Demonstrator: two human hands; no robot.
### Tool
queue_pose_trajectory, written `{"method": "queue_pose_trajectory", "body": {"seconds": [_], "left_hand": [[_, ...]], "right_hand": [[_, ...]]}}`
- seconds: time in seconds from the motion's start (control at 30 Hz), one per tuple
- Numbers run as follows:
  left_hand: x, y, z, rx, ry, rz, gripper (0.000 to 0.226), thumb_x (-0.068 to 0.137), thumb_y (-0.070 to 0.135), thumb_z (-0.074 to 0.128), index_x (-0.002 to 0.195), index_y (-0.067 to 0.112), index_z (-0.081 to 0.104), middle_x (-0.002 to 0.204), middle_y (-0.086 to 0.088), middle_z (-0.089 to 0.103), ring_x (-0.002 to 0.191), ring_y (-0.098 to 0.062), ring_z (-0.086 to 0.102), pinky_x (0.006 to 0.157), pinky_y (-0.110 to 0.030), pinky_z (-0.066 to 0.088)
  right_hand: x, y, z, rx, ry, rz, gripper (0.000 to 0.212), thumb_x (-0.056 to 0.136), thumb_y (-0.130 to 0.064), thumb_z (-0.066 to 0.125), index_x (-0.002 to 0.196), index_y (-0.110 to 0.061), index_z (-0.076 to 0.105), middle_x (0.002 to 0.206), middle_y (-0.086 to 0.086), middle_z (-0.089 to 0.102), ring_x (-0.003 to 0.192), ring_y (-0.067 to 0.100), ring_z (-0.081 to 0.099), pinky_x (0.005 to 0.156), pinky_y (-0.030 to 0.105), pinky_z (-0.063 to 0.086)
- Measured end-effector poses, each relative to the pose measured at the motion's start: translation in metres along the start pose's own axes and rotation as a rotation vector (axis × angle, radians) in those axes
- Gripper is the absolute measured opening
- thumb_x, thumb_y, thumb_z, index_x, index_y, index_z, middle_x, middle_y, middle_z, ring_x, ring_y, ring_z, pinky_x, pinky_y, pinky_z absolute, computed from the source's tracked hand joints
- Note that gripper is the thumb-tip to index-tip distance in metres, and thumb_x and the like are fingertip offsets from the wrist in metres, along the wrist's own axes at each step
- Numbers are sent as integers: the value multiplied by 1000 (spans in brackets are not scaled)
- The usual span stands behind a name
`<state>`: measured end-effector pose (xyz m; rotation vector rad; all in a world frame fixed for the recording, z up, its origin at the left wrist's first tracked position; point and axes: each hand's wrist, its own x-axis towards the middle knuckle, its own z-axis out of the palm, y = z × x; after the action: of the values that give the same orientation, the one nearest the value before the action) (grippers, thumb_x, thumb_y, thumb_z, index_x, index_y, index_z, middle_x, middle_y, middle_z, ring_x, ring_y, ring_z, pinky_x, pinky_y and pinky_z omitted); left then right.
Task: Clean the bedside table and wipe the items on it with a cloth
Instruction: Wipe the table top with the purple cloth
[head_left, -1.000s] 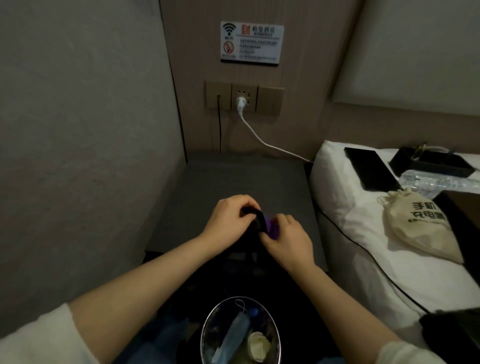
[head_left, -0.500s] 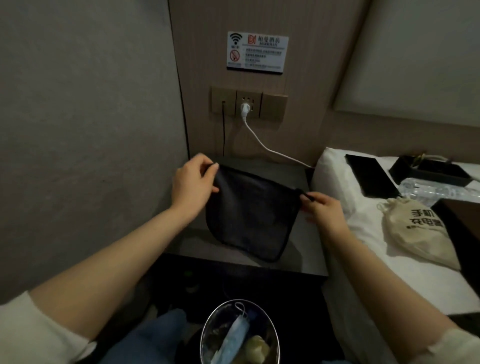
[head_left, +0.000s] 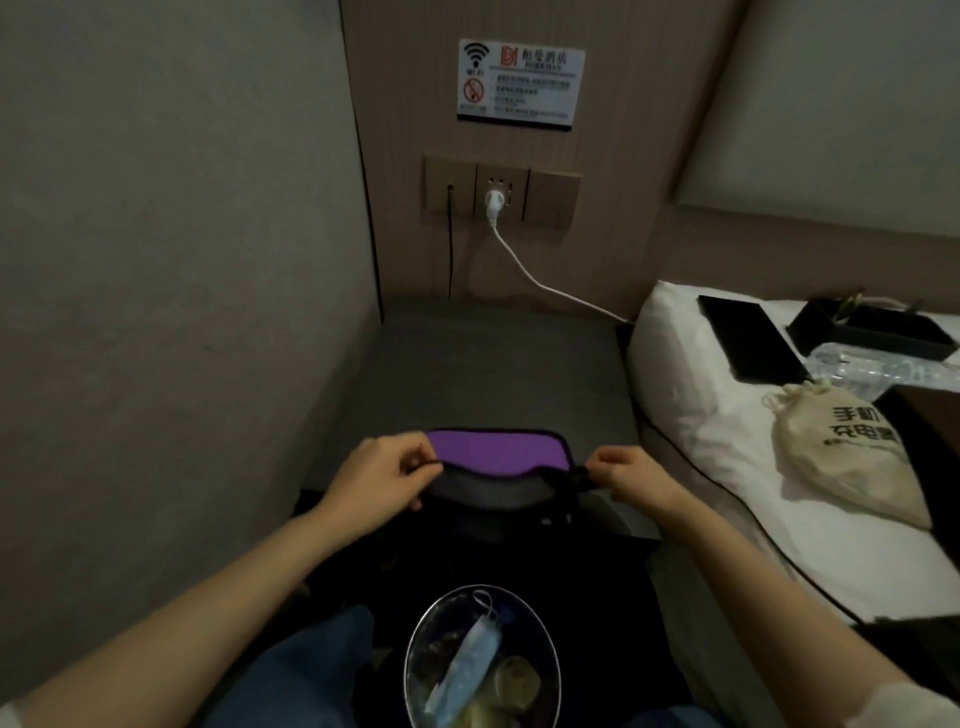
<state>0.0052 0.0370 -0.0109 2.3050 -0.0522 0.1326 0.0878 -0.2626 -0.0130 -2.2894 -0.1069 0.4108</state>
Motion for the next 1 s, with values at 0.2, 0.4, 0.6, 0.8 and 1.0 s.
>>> {"method": "queue_pose_trajectory", "body": {"seconds": [0.2, 0.4, 0.6, 0.8, 1.0], "left_hand": [[14, -6, 17, -55, 55, -135, 13, 85, 18, 69, 75, 21, 62, 56, 5, 65, 49, -12, 66, 57, -27, 49], [30, -1, 33, 269, 296, -190, 31, 88, 19, 59, 118, 24, 53, 120, -2, 53, 97, -30, 60, 77, -43, 52], [3, -11, 63, 726, -118, -5, 51, 83, 13, 48, 129, 33, 54, 130, 8, 49, 116, -22, 41, 93, -33, 35], [-32, 2, 70, 455, 100, 322, 34, 83, 5, 57, 114, 18, 62, 104, 0, 57, 93, -23, 54, 76, -36, 48], [-80, -37, 105, 684, -606, 523, 33, 83, 15, 51, 114, 21, 59, 110, -2, 60, 97, -25, 59, 74, -34, 47]], "right_hand": [[10, 15, 19, 58, 58, 168, 24, 80, -13, 61, 56, -15, 61, 46, -4, 54, 48, 15, 50, 47, 22, 39], [14, 4, 33, -194, 287, 27, 31, 89, -18, 58, 119, -17, 53, 113, 11, 56, 102, 33, 57, 81, 37, 46], [2, -1, 55, -638, 33, -39, 38, 96, -29, 41, 132, -37, 52, 135, 1, 42, 124, 30, 35, 102, 44, 32], [-24, -10, 67, -587, 244, -305, 28, 89, -18, 52, 115, -19, 63, 118, 5, 53, 108, 28, 48, 83, 37, 42], [-50, -2, 105, -304, -13, -348, 25, 75, -8, 53, 82, -23, 71, 86, -1, 71, 84, 23, 66, 71, 37, 53]]}}
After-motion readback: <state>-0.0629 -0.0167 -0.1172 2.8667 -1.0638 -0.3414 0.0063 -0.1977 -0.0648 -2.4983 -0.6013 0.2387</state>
